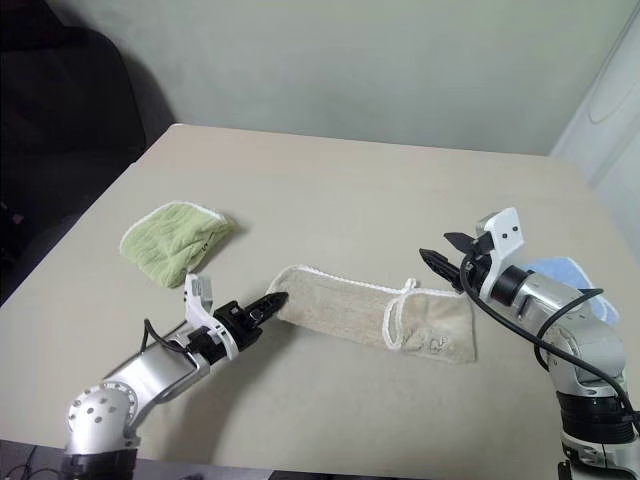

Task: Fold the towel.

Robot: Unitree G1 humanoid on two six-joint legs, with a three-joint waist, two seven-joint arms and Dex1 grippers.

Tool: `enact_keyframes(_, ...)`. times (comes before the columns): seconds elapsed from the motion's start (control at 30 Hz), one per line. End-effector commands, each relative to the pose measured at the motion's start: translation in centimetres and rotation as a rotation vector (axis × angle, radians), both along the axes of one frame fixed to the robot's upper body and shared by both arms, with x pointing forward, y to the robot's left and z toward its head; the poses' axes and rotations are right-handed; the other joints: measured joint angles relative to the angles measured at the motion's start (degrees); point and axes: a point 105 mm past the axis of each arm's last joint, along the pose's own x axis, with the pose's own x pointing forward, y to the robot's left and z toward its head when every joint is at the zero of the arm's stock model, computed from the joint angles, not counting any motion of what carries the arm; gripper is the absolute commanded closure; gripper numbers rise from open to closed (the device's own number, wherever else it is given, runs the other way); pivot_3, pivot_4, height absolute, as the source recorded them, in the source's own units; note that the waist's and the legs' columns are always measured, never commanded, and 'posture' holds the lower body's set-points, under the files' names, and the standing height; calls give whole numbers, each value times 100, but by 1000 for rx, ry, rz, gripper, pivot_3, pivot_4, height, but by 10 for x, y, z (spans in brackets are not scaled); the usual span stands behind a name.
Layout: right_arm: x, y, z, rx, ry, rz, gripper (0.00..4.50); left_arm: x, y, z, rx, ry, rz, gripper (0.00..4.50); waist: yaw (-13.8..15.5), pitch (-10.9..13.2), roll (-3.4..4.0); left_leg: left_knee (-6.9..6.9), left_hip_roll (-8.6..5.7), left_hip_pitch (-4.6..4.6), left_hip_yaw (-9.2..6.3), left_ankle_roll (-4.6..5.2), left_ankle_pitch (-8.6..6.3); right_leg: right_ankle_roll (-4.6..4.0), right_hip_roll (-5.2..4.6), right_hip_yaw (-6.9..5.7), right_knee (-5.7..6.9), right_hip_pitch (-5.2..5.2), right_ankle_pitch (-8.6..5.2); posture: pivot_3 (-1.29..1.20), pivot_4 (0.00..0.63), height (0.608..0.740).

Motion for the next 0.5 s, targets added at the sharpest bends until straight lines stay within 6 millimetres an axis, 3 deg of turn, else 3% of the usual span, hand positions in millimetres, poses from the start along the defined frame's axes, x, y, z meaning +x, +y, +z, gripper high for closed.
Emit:
enact_keyframes(0.03, 1, -12, 10, -12, -43, -47, 1177, -5, -28, 26, 110, -165, -186, 4461, 8, 0, 0, 0, -3, 1, -1, 1, -1, -17, -1, 1, -2, 3, 10, 0, 150, 740)
enact_keyframes(0.3, 4, -25, 12, -22, -52, -110, 1177, 6, -80, 41, 248, -309, -490, 4461, 6, 1, -8, 1, -6, -6, -10, 2, -2, -21, -11, 0, -5, -1, 11, 0, 150, 740)
enact_keyframes(0.5, 6, -51, 13, -32, -60, -237, 1177, 17, -148, 61, 303, -412, -743, 4461, 35, 2, -13, 7, -15, -12, -10, 11, 5, -21, -27, -1, -5, 5, 12, 0, 150, 740)
